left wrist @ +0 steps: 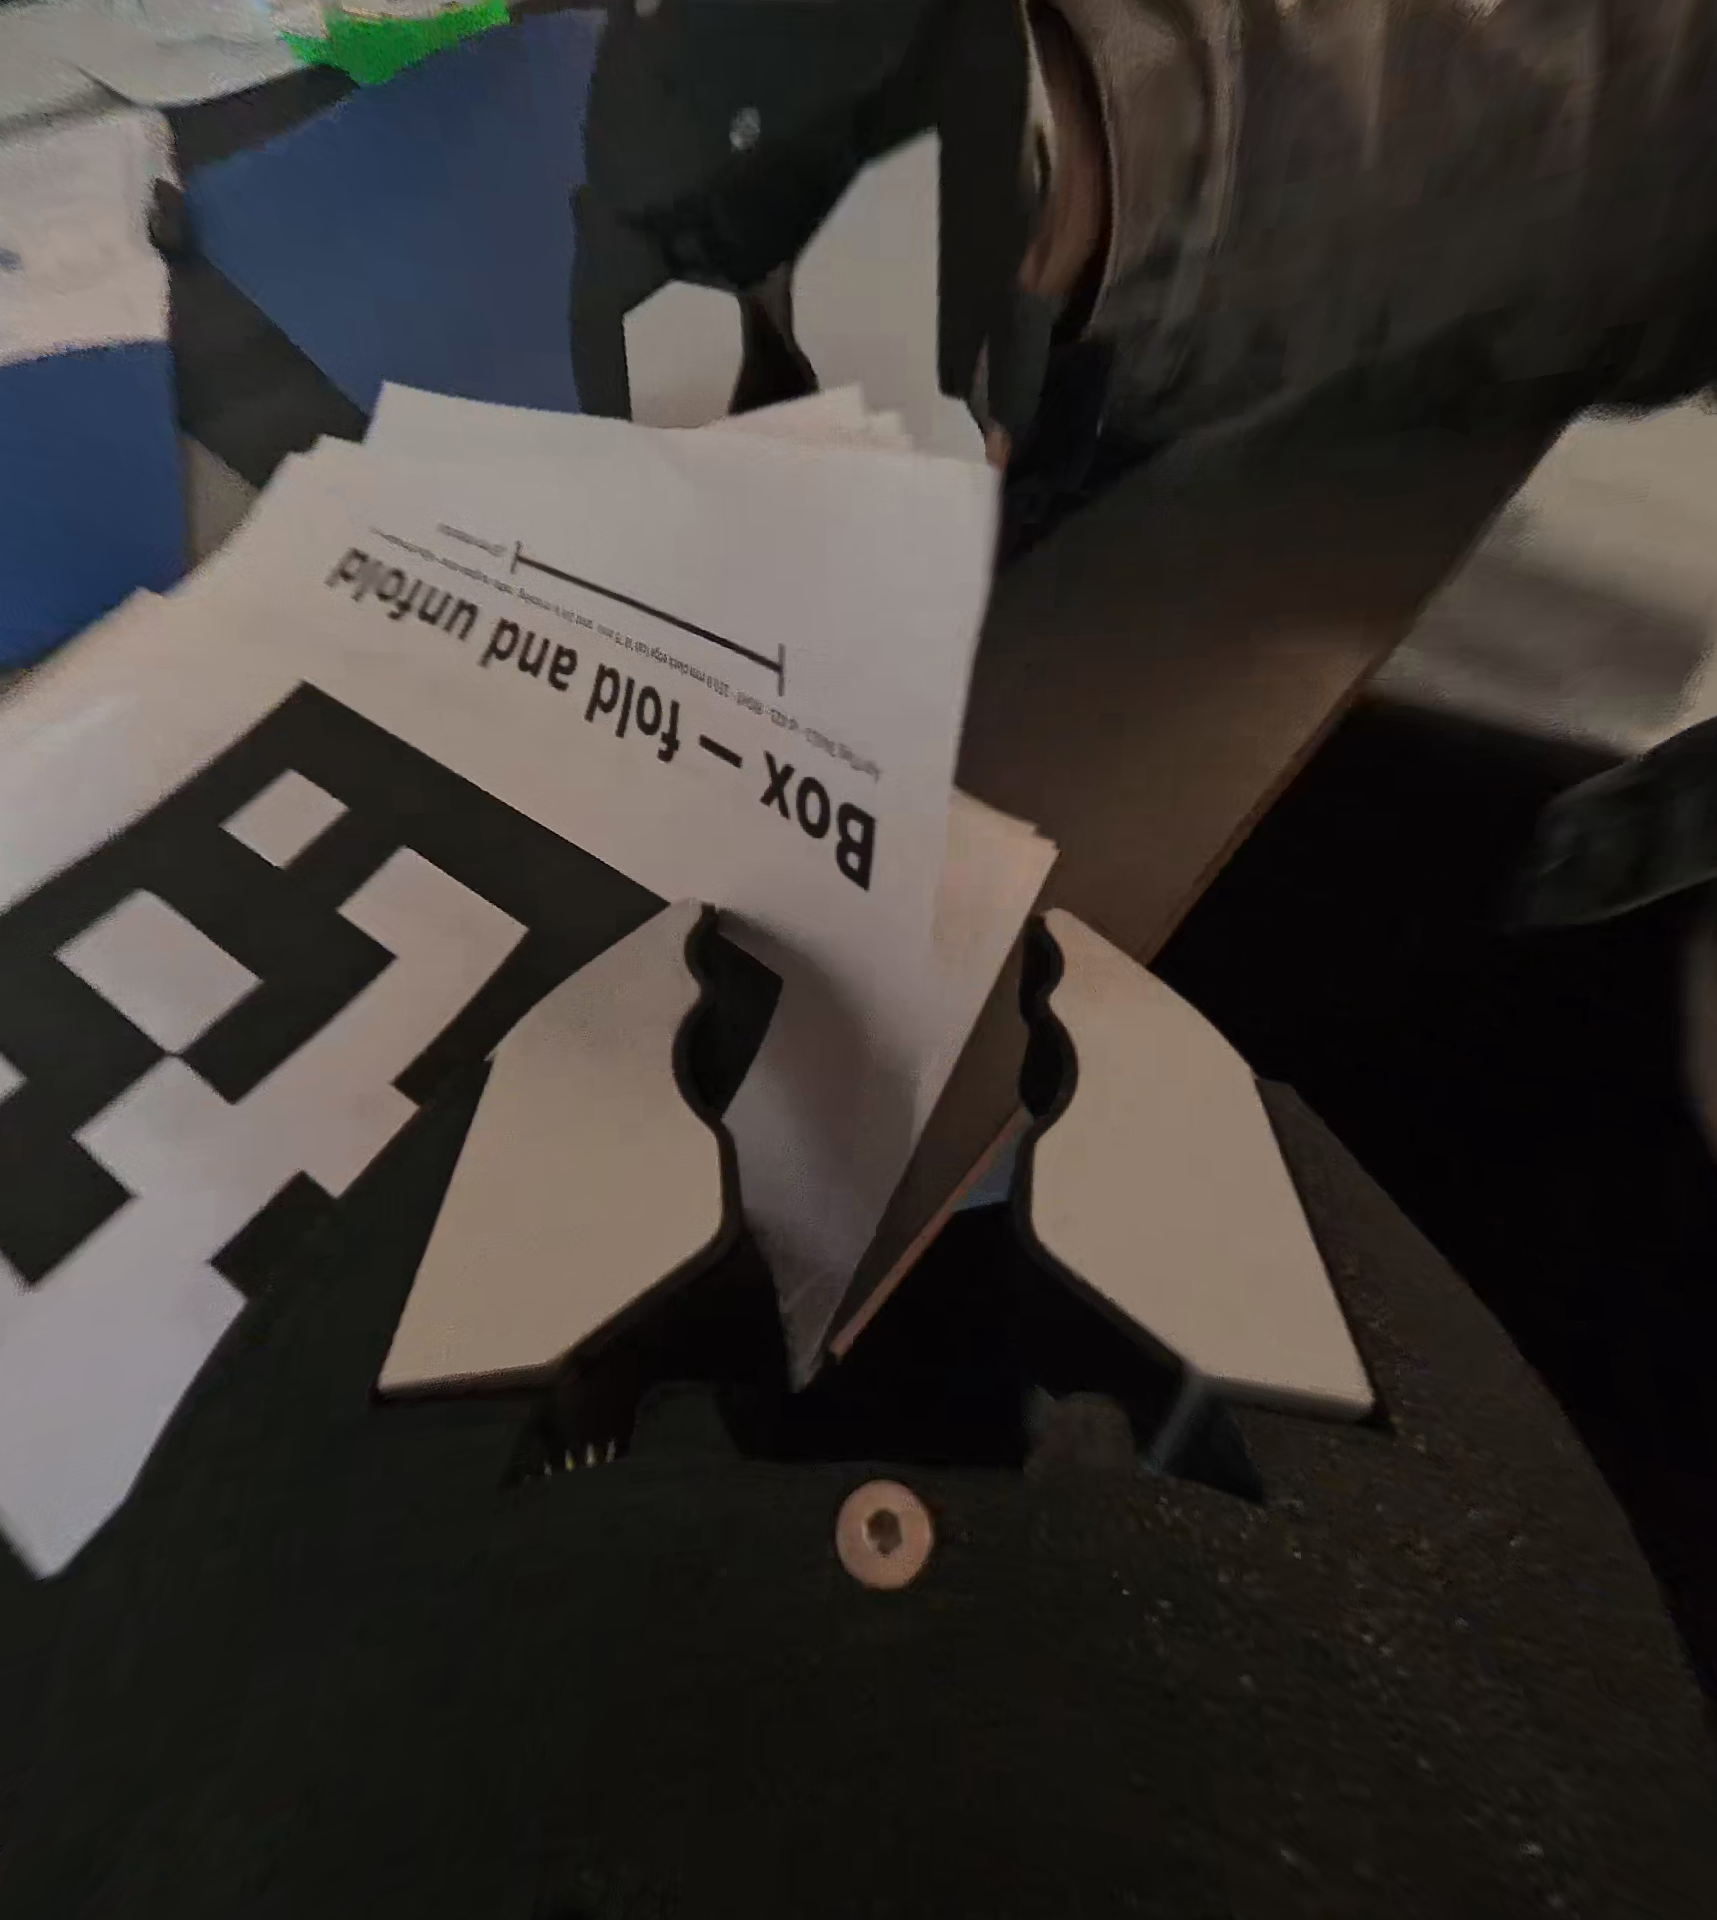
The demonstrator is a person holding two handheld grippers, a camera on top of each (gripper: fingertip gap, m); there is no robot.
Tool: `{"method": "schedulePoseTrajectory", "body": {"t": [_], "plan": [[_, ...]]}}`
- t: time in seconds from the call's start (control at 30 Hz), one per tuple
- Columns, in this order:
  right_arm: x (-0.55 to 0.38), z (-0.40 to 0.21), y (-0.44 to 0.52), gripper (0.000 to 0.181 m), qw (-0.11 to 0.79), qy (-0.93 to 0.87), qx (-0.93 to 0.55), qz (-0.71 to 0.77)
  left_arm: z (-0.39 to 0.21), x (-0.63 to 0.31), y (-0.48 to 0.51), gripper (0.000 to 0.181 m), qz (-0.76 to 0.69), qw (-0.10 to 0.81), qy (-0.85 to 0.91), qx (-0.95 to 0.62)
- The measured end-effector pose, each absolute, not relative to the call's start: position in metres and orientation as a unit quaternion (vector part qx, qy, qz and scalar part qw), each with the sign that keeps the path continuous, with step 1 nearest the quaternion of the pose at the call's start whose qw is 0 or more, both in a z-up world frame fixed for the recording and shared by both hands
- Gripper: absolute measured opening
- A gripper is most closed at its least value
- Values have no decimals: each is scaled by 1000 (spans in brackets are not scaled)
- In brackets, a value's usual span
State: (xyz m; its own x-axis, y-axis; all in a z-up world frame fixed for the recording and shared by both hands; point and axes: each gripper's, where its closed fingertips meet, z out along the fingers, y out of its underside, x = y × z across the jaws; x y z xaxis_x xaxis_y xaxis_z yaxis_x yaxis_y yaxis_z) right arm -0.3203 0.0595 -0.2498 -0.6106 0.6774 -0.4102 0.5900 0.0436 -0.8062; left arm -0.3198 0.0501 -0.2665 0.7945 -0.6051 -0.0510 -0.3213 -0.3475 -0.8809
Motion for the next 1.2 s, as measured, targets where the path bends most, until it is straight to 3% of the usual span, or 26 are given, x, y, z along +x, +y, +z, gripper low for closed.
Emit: {"method": "schedulePoseTrajectory", "body": {"t": [0.17,0.3,0.43,0.63,0.87,1.2], "plan": [[-321,-245,58,4,40,-713,-440,543,-268,-335,67,26,7,521,297,-800],[-313,-218,59,21,106,-731,-352,575,-253,-343,72,16,-84,553,200,-805],[-299,-217,55,17,230,-793,-232,515,-238,-357,74,13,-197,583,96,-782],[-300,-273,41,40,166,-867,-256,394,-235,-359,73,13,-231,585,72,-774],[-305,-271,54,31,199,-866,-265,375,-234,-360,73,15,-245,584,68,-771],[-303,-279,53,36,191,-875,-265,357,-233,-362,73,15,-269,584,53,-764]]}}
